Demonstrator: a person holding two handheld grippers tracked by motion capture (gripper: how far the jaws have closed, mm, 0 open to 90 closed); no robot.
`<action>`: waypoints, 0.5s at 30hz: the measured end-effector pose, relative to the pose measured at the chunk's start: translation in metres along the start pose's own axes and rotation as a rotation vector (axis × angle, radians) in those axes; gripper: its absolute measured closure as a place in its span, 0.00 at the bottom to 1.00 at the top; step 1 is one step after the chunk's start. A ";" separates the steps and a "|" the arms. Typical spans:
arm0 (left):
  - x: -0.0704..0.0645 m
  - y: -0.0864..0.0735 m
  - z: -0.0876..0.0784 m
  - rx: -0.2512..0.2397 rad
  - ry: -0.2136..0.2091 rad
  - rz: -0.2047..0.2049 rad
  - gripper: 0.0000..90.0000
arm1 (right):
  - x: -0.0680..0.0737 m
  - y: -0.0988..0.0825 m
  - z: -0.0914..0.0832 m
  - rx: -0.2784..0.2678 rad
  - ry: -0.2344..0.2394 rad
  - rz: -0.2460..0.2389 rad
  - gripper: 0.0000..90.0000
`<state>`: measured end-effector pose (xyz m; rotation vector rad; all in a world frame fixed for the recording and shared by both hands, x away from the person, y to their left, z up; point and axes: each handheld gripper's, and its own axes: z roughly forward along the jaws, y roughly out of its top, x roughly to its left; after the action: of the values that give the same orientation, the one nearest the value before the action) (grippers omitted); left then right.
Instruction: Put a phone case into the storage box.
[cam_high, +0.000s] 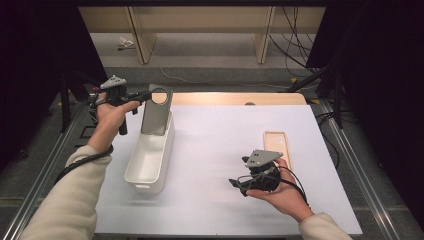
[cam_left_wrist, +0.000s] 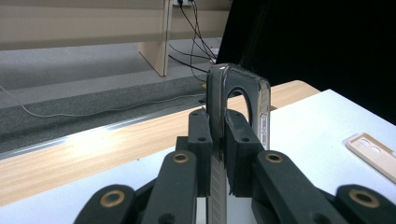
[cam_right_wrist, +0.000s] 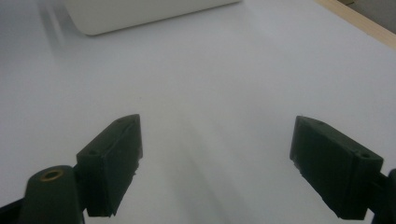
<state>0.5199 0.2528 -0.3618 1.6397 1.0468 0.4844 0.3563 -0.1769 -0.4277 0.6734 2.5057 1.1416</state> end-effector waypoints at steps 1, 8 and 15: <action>0.000 0.000 0.001 0.001 0.001 0.000 0.91 | 0.000 0.000 0.000 -0.001 0.000 0.000 0.20; 0.002 -0.002 0.006 0.007 0.005 0.001 0.91 | 0.000 0.000 0.000 -0.001 -0.001 0.002 0.20; 0.003 -0.003 0.009 0.009 0.008 -0.001 0.91 | 0.000 0.000 0.000 -0.001 0.000 0.003 0.20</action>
<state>0.5273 0.2499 -0.3685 1.6467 1.0575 0.4865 0.3564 -0.1769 -0.4278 0.6764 2.5047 1.1444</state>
